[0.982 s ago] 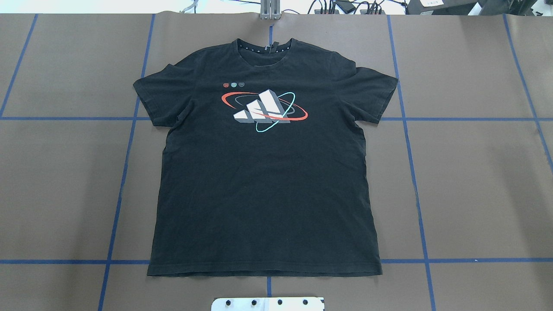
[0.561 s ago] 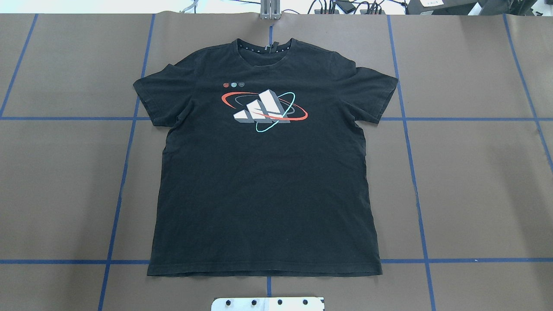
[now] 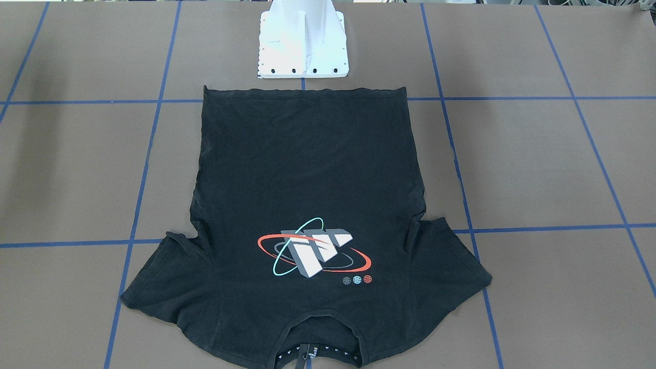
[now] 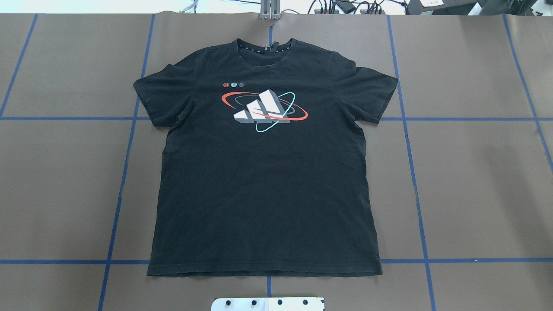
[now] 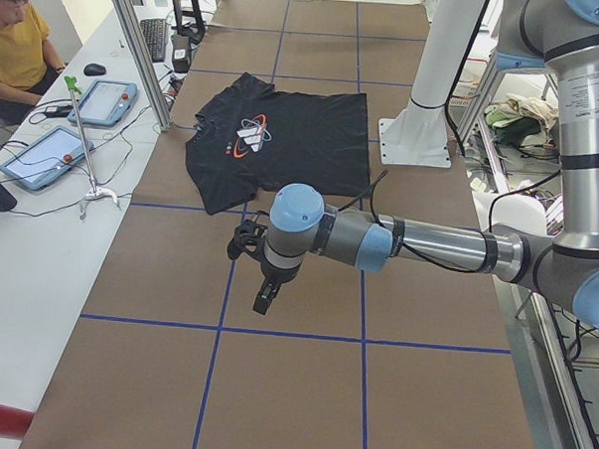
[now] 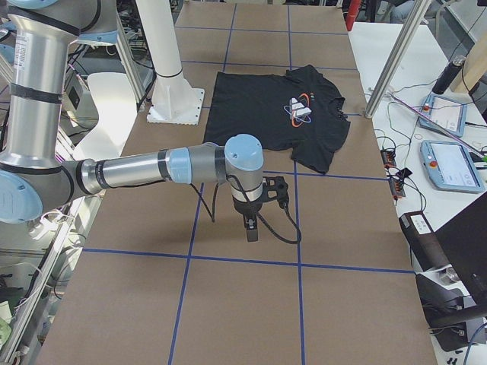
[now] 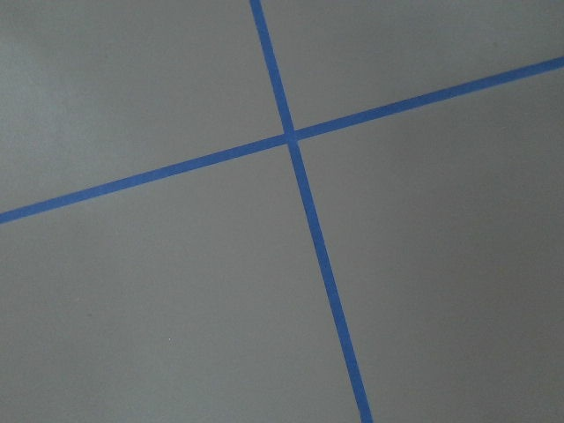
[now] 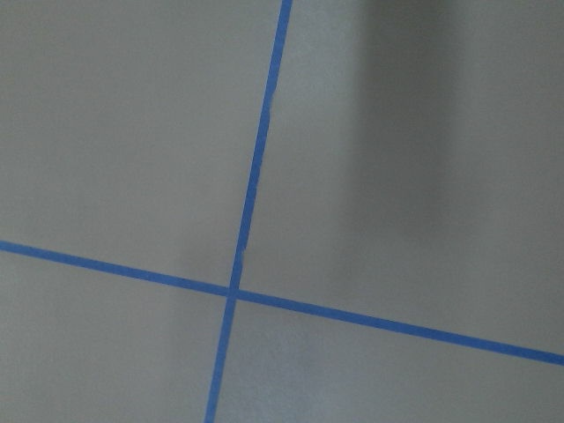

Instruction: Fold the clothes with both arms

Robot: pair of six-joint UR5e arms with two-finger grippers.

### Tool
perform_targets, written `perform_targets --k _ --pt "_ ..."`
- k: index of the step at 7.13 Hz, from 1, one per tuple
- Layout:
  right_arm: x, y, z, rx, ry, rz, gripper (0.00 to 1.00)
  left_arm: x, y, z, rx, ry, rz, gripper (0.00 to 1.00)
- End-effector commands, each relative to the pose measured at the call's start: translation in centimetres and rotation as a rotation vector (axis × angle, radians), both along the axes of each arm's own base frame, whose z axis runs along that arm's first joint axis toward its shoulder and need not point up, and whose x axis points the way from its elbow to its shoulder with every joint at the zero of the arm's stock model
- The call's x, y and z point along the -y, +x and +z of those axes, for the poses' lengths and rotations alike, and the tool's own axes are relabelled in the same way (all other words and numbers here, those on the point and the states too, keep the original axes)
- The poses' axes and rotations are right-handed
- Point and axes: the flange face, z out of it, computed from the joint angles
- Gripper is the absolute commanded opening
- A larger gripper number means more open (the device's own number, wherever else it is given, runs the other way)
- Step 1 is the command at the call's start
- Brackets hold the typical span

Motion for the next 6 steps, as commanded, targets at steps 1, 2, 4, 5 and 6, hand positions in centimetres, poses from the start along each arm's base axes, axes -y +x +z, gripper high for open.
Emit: perform_targets --k 1,2,4,5,6 --pt "1.2 -0.5 -1.5 0.022 0.158 -0.009 1.0 2.0 0.0 -3.4 0.004 0.173 -0.001 1.0" --pt "2.1 -0.6 -0.8 0.029 0.238 -0.009 1.0 2.2 0.1 -4.7 0.004 0.308 0.001 1.0" --pt "5.0 -0.8 -0.5 0.067 0.195 0.054 1.0 6.2 0.2 -7.9 -0.007 0.515 0.003 1.0" --pt "6.9 -0.8 -2.6 0.066 0.233 0.062 1.0 7.9 0.3 -8.6 -0.057 0.448 -0.07 1.0" --pt "7.8 -1.2 -3.4 0.089 0.191 0.112 1.0 8.5 0.4 -9.4 -0.095 0.425 -0.118 1.0"
